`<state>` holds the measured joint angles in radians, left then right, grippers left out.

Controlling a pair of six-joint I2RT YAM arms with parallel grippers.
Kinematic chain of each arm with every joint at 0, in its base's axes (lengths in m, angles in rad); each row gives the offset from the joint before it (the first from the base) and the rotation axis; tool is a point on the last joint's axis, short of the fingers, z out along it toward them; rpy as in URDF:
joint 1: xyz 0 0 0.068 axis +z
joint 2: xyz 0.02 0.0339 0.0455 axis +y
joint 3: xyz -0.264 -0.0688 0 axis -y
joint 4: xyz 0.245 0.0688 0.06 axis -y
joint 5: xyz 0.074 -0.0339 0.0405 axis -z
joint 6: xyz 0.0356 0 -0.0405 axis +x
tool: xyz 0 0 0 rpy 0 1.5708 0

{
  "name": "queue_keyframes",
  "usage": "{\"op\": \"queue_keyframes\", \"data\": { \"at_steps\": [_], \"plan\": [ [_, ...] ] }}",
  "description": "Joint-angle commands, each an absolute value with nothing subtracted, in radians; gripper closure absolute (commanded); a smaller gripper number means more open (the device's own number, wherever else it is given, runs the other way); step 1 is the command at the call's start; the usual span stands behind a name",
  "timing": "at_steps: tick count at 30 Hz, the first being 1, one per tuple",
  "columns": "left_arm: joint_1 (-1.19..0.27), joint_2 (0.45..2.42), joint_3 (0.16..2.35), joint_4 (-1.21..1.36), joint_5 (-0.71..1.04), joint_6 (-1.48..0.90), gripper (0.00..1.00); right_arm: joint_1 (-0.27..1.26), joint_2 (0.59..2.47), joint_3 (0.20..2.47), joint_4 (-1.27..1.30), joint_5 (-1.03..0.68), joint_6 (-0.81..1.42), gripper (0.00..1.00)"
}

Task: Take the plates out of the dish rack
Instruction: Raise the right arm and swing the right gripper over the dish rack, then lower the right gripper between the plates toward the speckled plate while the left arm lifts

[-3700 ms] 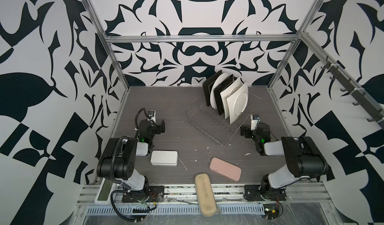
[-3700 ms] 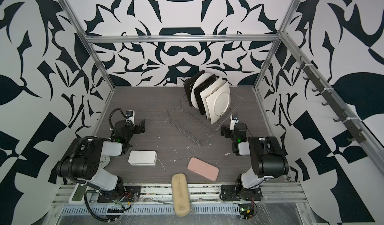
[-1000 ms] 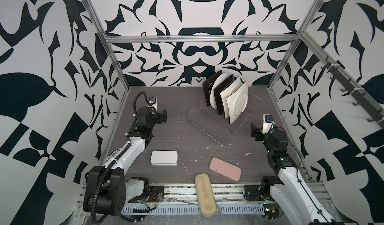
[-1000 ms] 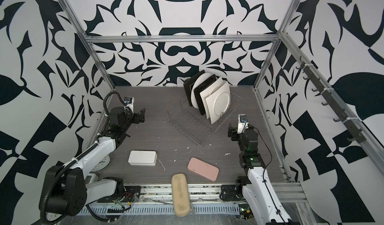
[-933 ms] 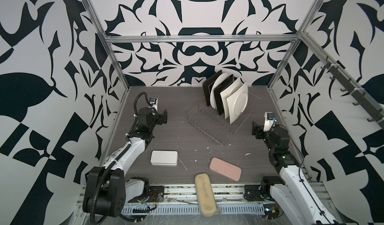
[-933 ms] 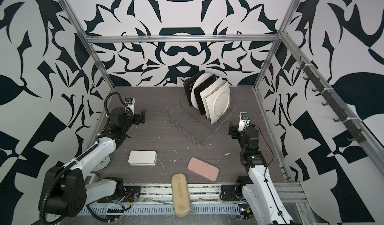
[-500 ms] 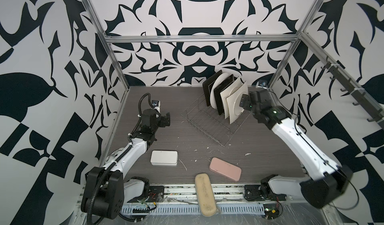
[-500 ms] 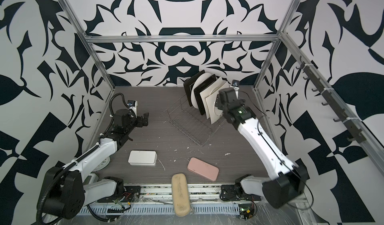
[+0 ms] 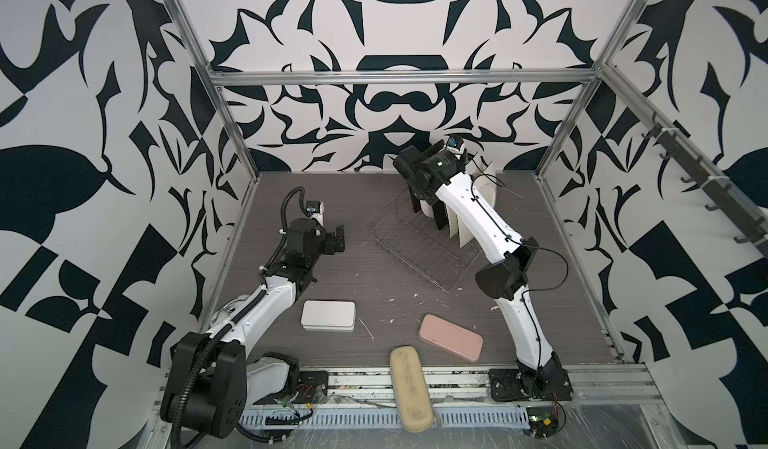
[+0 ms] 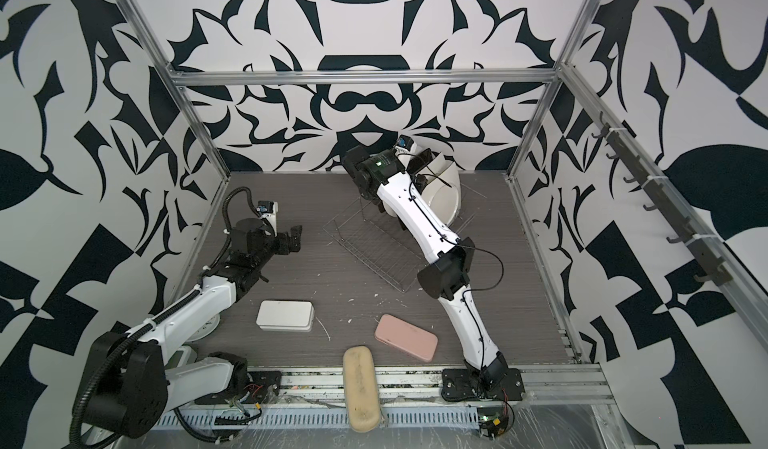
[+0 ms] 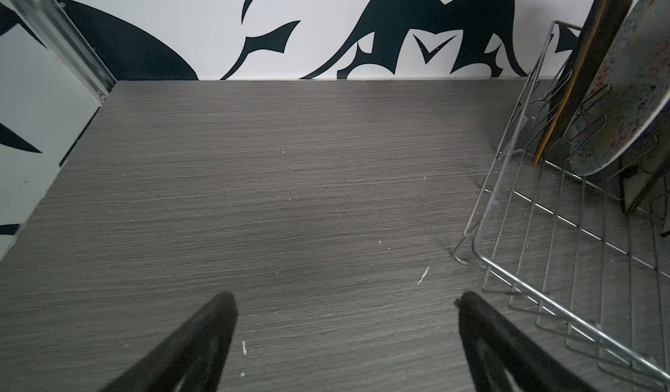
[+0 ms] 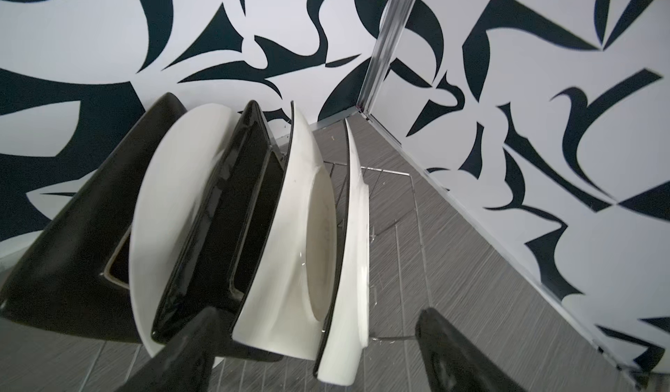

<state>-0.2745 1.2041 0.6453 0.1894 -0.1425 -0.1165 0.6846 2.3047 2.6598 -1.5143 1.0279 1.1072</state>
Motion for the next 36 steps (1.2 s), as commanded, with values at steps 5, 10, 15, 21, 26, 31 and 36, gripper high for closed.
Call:
{"op": "queue_keyframes", "data": {
  "at_steps": [5, 10, 15, 21, 26, 31, 36],
  "plan": [
    [-0.276, 1.238, 0.66, 0.169, -0.107, -0.142, 0.01, 0.751, 2.22, 2.517, -1.511, 1.196, 1.19, 0.16],
    [-0.279, 1.266, 0.689, 0.152, -0.097, -0.152, 0.01, 0.827, 2.238, 2.515, -1.509, 1.372, 1.191, 0.16],
    [-0.281, 1.267, 0.697, 0.129, -0.11, -0.149, 0.01, 0.89, 2.247, 2.396, -1.426, 1.464, 1.238, 0.19],
    [-0.278, 1.267, 0.717, 0.043, -0.15, -0.161, 0.01, 0.944, 2.298, 2.3, -1.591, 1.571, 1.568, 0.27],
    [-0.277, 1.238, 0.736, -0.074, -0.223, -0.232, 0.01, 0.952, 2.369, 2.302, -1.726, 1.571, 1.747, 0.3],
    [-0.24, 1.222, 0.704, -0.072, -0.184, -0.263, 0.01, 0.953, 2.399, 2.296, -1.724, 1.57, 1.777, 0.29],
    [-0.205, 1.229, 0.724, -0.104, -0.146, -0.283, 0.01, 0.939, 2.451, 2.353, -1.723, 1.542, 1.728, 0.25]
  ]
}}
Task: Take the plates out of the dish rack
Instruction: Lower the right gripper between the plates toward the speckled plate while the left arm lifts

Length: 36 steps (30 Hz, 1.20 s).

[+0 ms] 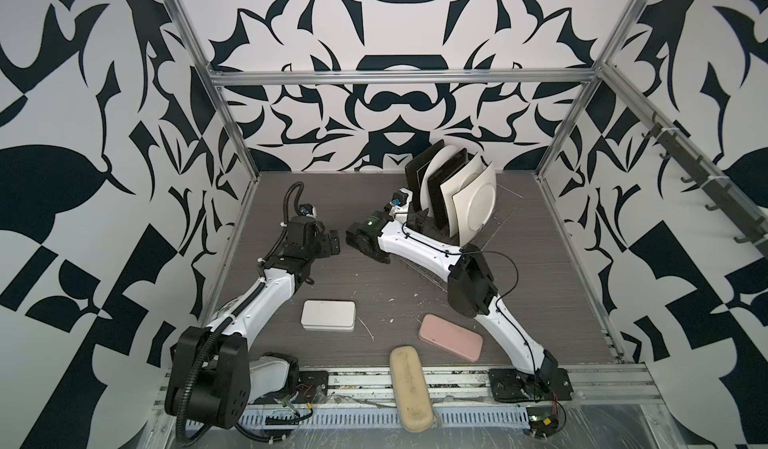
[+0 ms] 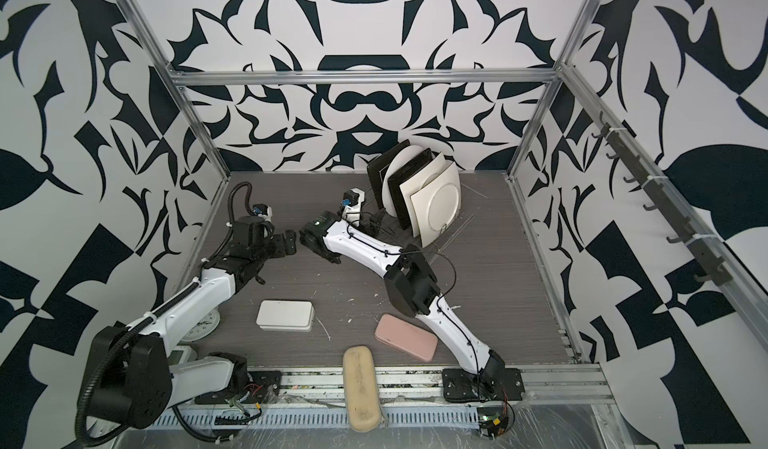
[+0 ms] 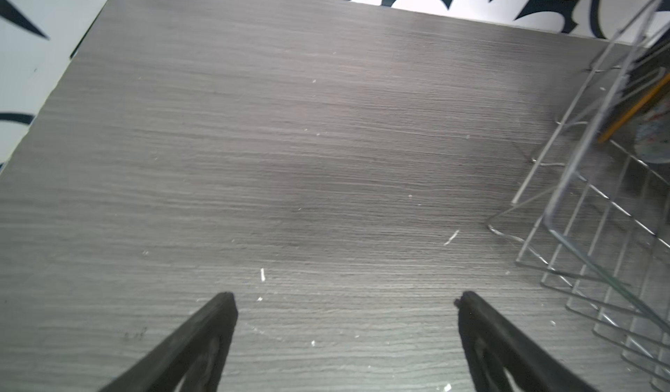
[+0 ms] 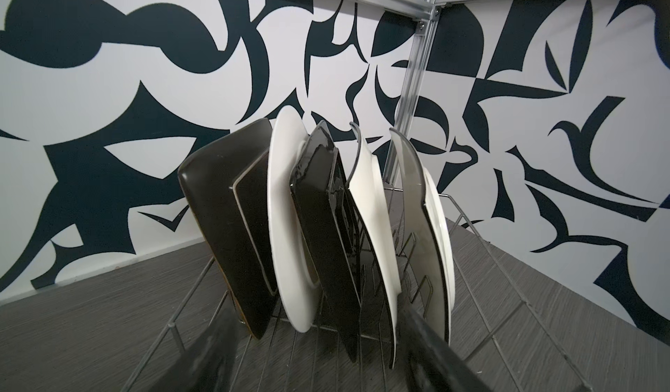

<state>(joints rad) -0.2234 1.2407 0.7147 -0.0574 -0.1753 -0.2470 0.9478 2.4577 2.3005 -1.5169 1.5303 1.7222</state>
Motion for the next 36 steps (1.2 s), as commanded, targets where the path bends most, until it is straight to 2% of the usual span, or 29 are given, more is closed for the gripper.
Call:
{"op": "queue_keyframes", "data": {
  "at_steps": [1, 5, 8, 10, 12, 14, 15, 16, 20, 25, 29, 36],
  "plan": [
    [-0.199, 1.23, 0.732, -0.112, -0.138, -0.286, 0.01, 0.937, 2.456, 2.371, -1.723, 1.538, 1.708, 0.25],
    [-0.191, 1.242, 0.774, -0.147, -0.129, -0.285, 0.01, 0.928, 2.491, 2.446, -1.704, 1.519, 1.581, 0.23],
    [-0.192, 1.259, 0.787, -0.137, -0.106, -0.291, 0.0, 0.924, 2.469, 2.424, -1.587, 1.488, 1.428, 0.22],
    [-0.191, 1.267, 0.799, -0.138, -0.087, -0.299, 0.01, 0.917, 2.416, 2.333, -1.394, 1.433, 1.243, 0.22],
    [-0.192, 1.302, 0.81, -0.139, -0.069, -0.3, 0.01, 0.911, 2.319, 2.145, -1.069, 1.347, 0.971, 0.22],
    [-0.19, 1.309, 0.82, -0.143, -0.068, -0.296, 0.01, 0.914, 2.192, 1.874, -0.575, 1.265, 0.64, 0.23],
    [-0.189, 1.309, 0.822, -0.143, -0.072, -0.289, 0.01, 0.917, 2.157, 1.794, -0.407, 1.243, 0.54, 0.25],
    [-0.19, 1.309, 0.824, -0.143, -0.077, -0.283, 0.01, 0.917, 2.148, 1.778, -0.345, 1.239, 0.503, 0.26],
    [-0.185, 1.311, 0.841, -0.14, -0.074, -0.273, 0.0, 0.914, 2.274, 2.035, -0.58, 1.283, 0.565, 0.24],
    [-0.169, 1.326, 0.875, -0.161, -0.035, -0.267, 0.01, 0.901, 2.358, 2.139, -0.48, 1.287, 0.439, 0.24],
    [-0.155, 1.342, 0.896, -0.167, 0.003, -0.26, 0.01, 0.877, 2.44, 2.306, -0.581, 1.317, 0.455, 0.26],
    [-0.151, 1.37, 0.919, -0.17, 0.044, -0.256, 0.03, 0.829, 2.451, 2.309, -0.564, 1.331, 0.472, 0.27]
  ]
}}
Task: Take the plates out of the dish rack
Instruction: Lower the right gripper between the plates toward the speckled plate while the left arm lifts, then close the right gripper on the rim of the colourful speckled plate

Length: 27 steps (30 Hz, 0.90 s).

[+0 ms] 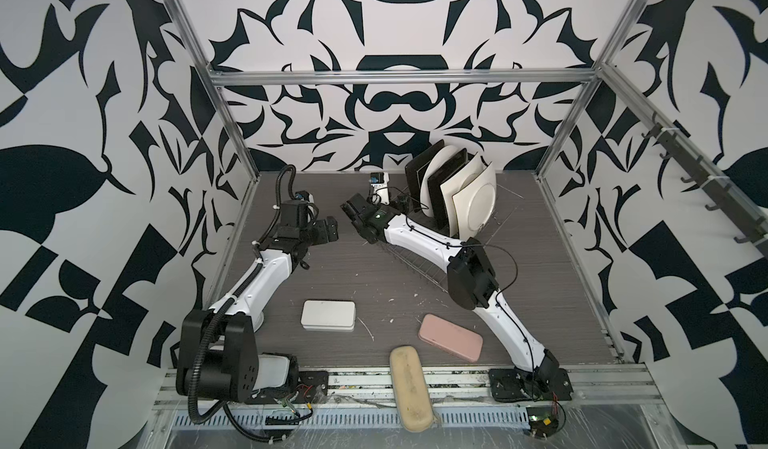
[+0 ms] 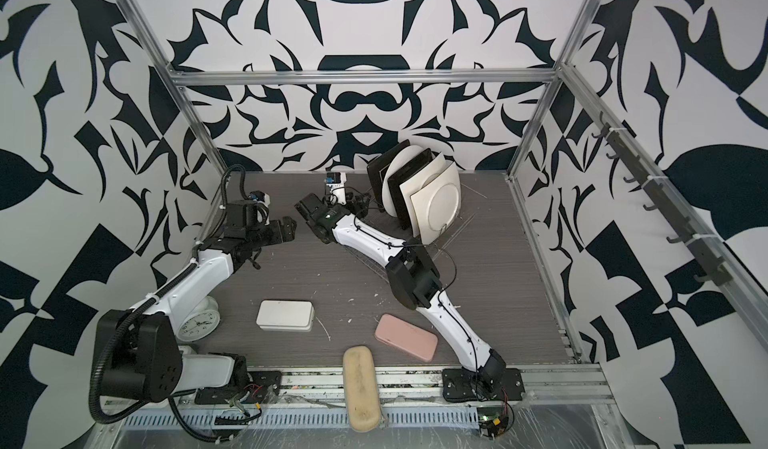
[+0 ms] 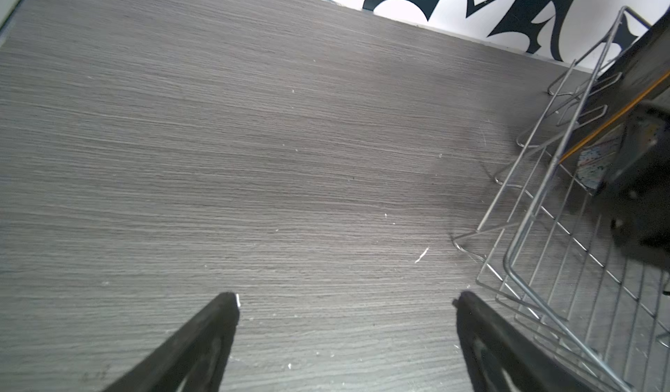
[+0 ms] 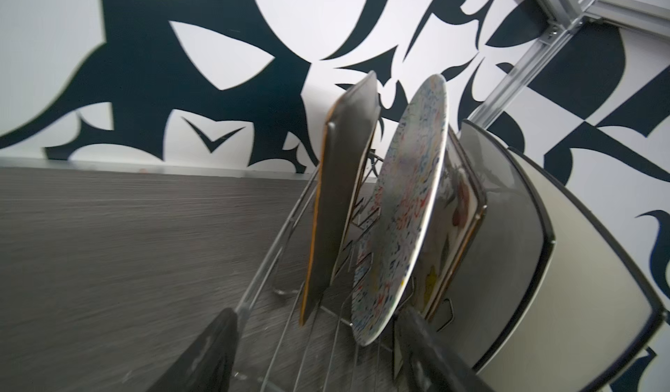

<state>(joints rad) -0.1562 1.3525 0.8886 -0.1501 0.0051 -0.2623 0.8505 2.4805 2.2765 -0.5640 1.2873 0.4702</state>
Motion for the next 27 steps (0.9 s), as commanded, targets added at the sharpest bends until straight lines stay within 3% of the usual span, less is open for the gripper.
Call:
{"op": "queue_keyframes", "data": {
  "at_steps": [1, 27],
  "plan": [
    [-0.152, 1.375, 0.922, -0.172, 0.048, -0.254, 0.03, 0.821, 2.451, 2.306, -0.566, 1.33, 0.481, 0.27],
    [-0.151, 1.398, 0.969, -0.219, 0.066, -0.234, 0.07, 0.756, 2.483, 2.326, -0.676, 1.368, 0.783, 0.39]
  ]
}}
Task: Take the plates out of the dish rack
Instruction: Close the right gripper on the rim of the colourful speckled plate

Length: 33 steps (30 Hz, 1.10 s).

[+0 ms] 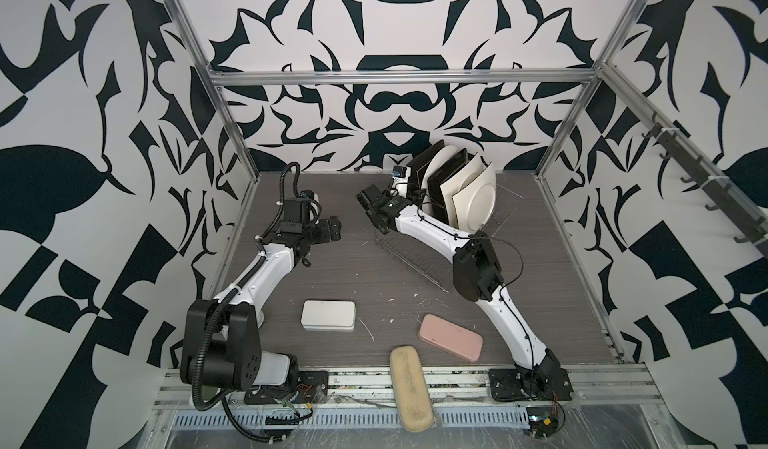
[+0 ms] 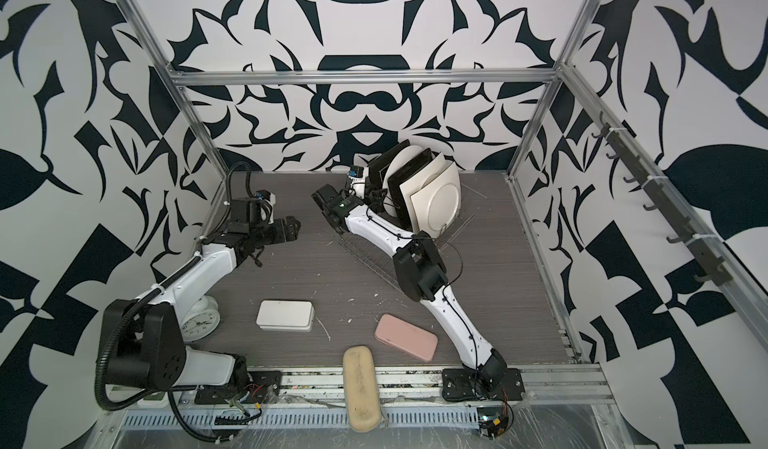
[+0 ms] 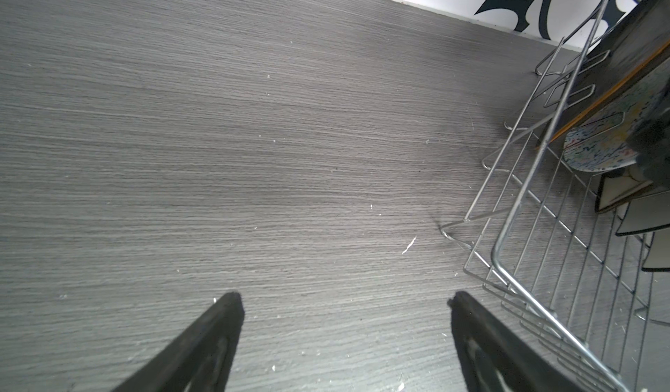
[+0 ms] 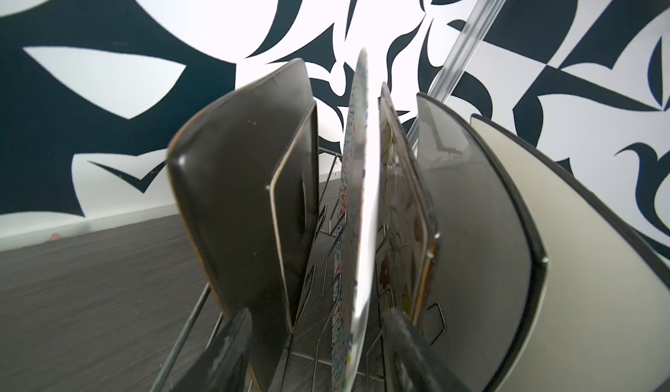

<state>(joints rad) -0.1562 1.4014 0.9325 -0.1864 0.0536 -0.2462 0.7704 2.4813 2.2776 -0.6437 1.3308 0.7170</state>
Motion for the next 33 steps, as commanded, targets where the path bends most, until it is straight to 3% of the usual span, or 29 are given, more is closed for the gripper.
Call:
{"op": "queue_keyframes", "data": {
  "at_steps": [1, 15, 33],
  "plan": [
    [-0.151, 1.396, 0.969, -0.222, 0.066, -0.235, 0.07, 0.754, 2.488, 2.334, -0.685, 1.368, 0.792, 0.39],
    [-0.152, 1.381, 0.966, -0.236, 0.067, -0.231, 0.07, 0.732, 2.514, 2.391, -0.798, 1.347, 0.946, 0.51],
    [-0.151, 1.366, 0.966, -0.265, 0.05, -0.218, 0.07, 0.732, 2.502, 2.382, -0.804, 1.359, 0.986, 0.81]
  ]
}}
